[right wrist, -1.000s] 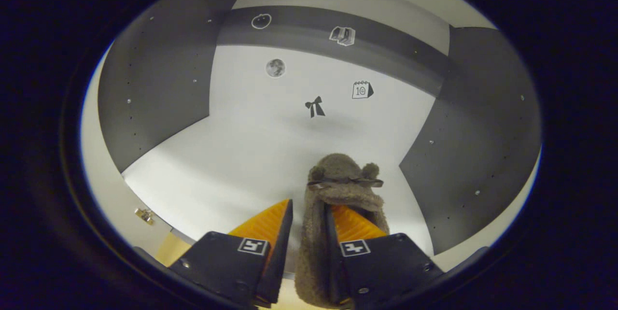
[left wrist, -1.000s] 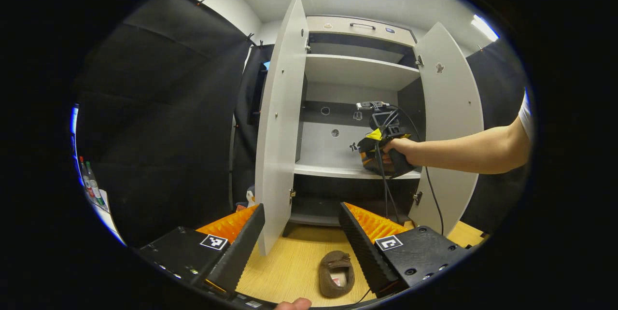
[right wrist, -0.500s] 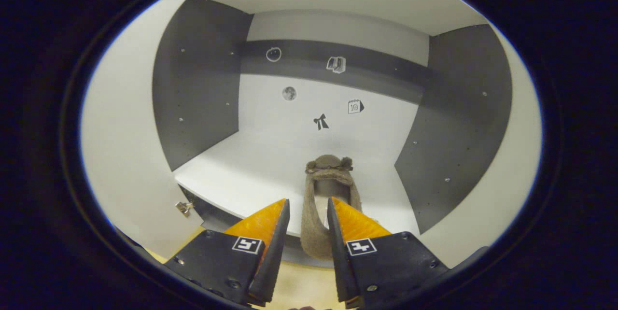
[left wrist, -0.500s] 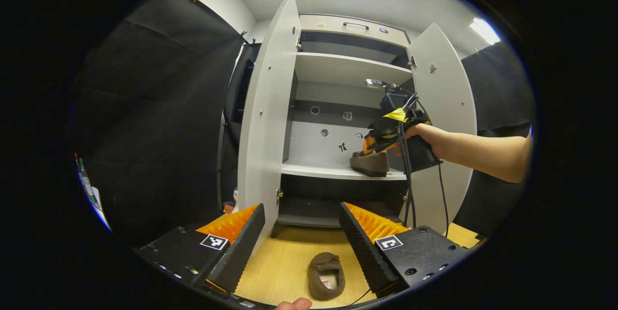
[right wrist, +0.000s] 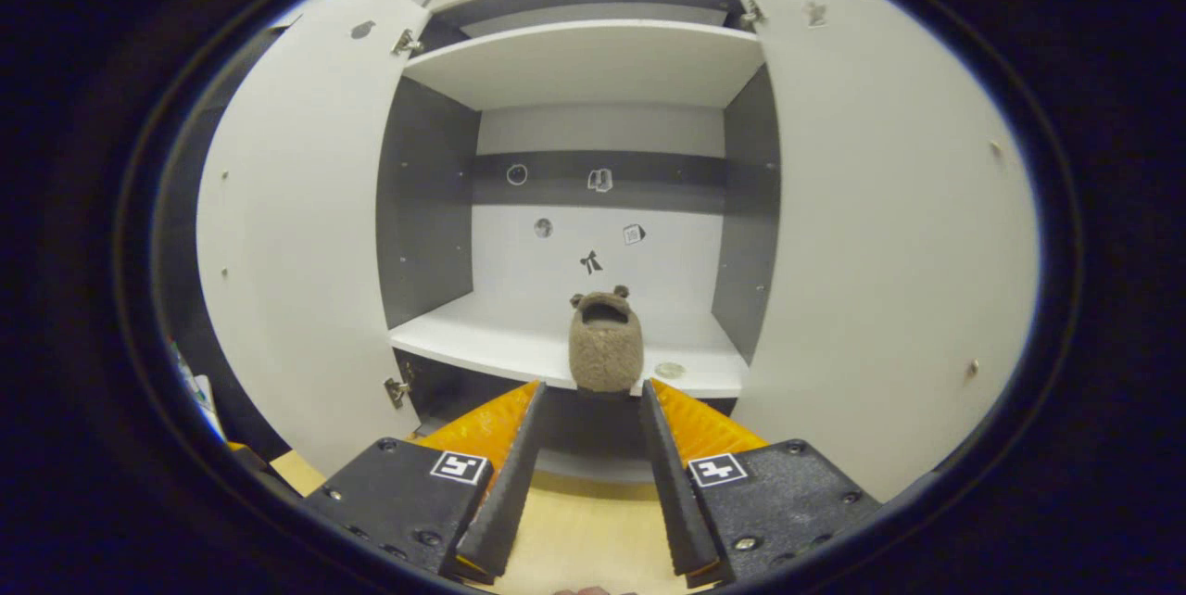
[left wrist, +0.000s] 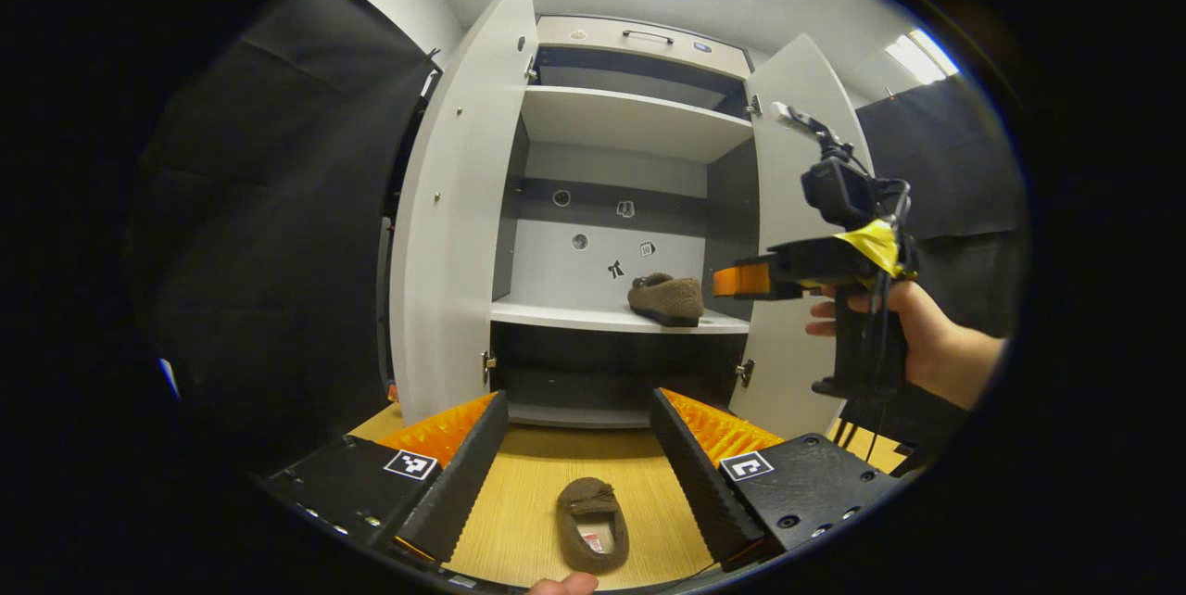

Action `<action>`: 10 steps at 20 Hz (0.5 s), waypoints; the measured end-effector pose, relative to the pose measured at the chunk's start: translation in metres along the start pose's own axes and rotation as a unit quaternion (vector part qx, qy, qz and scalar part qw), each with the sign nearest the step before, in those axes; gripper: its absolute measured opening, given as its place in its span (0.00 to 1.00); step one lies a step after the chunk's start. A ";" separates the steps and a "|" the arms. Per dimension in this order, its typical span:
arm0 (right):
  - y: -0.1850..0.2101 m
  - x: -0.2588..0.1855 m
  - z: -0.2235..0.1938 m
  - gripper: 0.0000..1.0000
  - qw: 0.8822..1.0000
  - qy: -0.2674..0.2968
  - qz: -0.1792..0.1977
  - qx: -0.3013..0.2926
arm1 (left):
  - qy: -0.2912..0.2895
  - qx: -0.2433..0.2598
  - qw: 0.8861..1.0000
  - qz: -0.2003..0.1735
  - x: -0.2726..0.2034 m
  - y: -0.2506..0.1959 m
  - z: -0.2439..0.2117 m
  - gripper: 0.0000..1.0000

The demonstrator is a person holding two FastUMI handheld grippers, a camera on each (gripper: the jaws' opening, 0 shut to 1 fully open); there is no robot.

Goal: Grab one shoe with the right hand and put it into the shoe cabinet, grab the other shoe with the left hand and put it into the shoe cabinet; then close the right door with the right hand and the left door with the left hand.

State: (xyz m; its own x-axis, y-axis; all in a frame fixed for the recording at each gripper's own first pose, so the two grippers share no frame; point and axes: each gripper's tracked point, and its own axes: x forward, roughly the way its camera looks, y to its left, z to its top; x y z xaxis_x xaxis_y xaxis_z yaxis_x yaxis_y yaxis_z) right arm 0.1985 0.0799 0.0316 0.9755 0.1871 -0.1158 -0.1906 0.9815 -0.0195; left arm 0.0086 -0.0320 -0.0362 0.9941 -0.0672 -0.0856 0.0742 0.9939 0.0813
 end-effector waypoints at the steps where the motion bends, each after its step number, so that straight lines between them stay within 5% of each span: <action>1: -0.005 -0.013 -0.008 0.65 1.000 -0.010 -0.009 -0.005 | 0.002 0.001 1.000 -0.003 0.001 -0.002 -0.001 0.95; 10: -0.022 -0.095 -0.109 0.66 0.998 -0.030 -0.056 -0.015 | 0.046 0.008 0.999 -0.016 -0.003 -0.015 -0.036 0.95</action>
State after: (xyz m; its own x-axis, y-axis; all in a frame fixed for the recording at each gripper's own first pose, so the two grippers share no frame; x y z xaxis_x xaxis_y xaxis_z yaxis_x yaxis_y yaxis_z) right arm 0.0981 0.0358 -0.0652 0.9954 0.0802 -0.0519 -0.0832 0.9948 -0.0588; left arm 0.0020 -0.0439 -0.0734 0.9798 -0.0891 -0.1792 0.1070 0.9899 0.0929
